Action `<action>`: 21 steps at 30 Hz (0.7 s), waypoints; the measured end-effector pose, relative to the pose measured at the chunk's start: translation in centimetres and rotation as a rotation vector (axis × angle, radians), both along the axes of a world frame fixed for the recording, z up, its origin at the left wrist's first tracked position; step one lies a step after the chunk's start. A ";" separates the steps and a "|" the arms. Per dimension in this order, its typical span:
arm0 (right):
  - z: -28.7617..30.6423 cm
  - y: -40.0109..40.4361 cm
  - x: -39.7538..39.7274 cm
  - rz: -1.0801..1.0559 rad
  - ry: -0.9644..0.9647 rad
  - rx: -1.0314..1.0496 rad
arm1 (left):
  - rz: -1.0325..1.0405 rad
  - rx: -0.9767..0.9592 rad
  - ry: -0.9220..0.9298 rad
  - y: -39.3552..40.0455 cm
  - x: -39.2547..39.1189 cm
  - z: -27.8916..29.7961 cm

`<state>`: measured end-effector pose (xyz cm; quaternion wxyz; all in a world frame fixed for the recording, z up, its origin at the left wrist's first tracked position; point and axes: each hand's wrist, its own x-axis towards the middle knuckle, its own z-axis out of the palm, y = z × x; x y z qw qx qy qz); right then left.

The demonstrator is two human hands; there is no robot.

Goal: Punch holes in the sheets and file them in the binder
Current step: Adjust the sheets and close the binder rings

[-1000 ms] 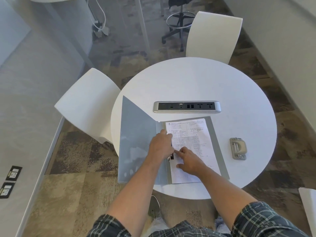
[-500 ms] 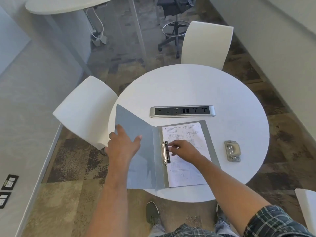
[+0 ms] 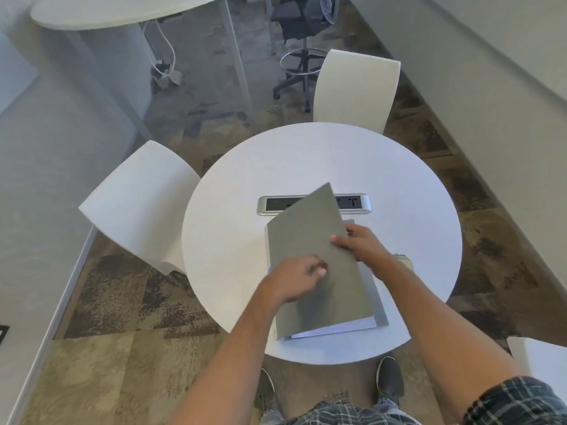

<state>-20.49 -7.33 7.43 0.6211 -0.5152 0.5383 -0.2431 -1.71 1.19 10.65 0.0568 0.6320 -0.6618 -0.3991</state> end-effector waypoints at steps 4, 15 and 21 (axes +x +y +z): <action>-4.4 0.4 -4.1 -0.073 0.428 -0.037 | -0.104 0.052 -0.238 1.3 -0.8 -6.4; -10.3 6.8 -5.0 0.484 0.977 -0.249 | -0.267 0.048 -0.605 5.4 -1.3 -13.0; -11.2 8.4 -5.6 0.680 1.071 -0.306 | -0.326 -0.015 -0.679 6.8 -1.6 -14.8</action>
